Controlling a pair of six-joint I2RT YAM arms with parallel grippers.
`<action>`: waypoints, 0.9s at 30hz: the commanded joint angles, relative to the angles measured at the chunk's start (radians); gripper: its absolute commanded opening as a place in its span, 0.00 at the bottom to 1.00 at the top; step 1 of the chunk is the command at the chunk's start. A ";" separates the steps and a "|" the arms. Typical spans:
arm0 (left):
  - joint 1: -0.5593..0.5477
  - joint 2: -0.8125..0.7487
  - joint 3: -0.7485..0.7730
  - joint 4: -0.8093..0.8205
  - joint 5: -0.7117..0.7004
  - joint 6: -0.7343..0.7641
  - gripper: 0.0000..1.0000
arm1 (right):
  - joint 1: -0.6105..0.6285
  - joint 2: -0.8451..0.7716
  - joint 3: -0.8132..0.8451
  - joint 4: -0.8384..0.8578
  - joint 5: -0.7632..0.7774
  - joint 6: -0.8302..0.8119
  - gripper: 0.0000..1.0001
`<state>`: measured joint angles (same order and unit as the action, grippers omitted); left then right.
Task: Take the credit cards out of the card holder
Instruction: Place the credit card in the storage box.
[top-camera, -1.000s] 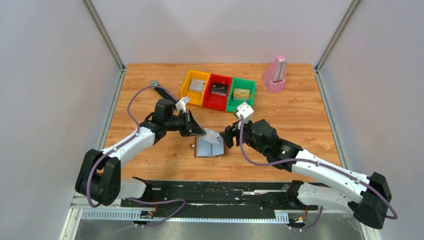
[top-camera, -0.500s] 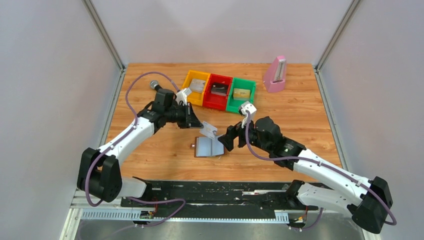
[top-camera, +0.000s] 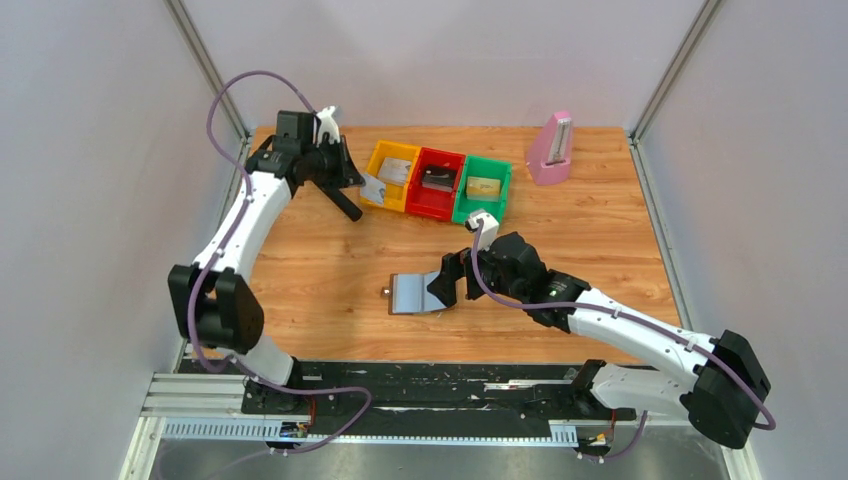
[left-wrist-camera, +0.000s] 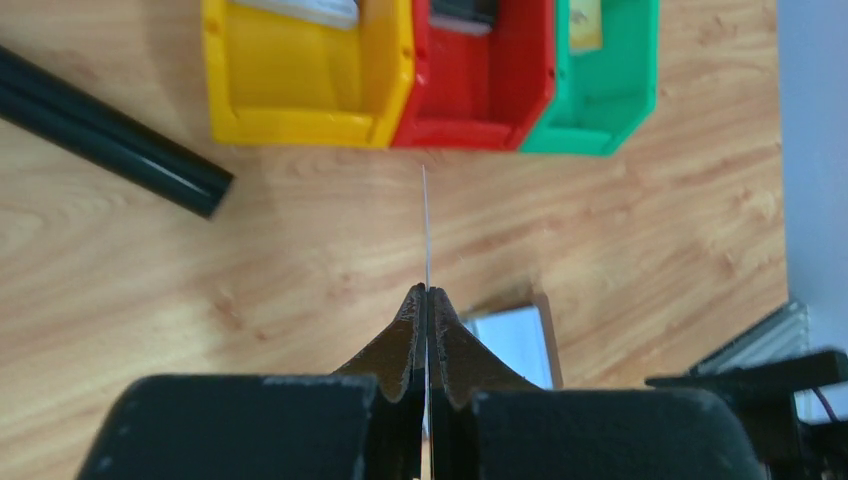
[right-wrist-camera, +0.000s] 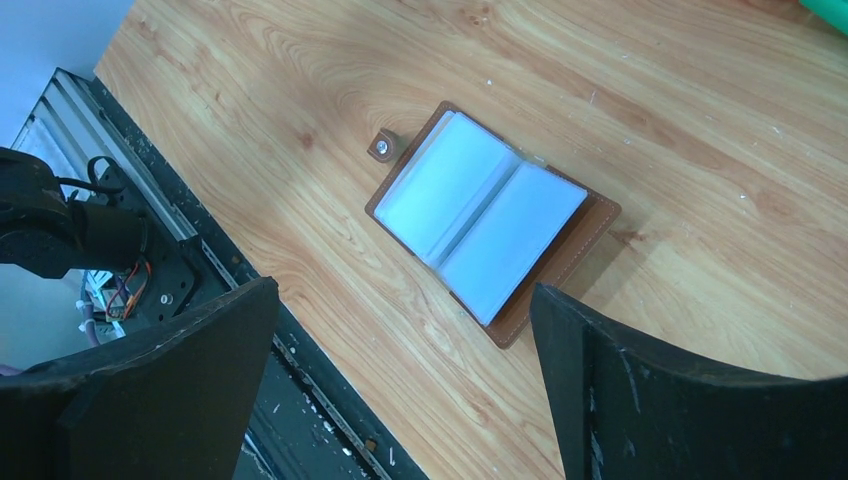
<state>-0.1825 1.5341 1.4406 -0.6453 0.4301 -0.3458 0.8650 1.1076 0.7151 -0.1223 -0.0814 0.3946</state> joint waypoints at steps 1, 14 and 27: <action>0.024 0.174 0.203 -0.049 -0.069 0.079 0.00 | -0.003 0.004 0.030 0.029 -0.025 0.019 1.00; 0.034 0.604 0.633 0.090 0.022 0.085 0.00 | -0.003 0.087 0.102 0.001 -0.015 0.003 1.00; 0.035 0.787 0.736 0.160 0.072 0.082 0.00 | -0.003 0.205 0.184 -0.032 0.017 -0.051 1.00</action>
<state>-0.1532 2.3066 2.1365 -0.5644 0.4572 -0.2810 0.8650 1.2922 0.8452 -0.1574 -0.0879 0.3721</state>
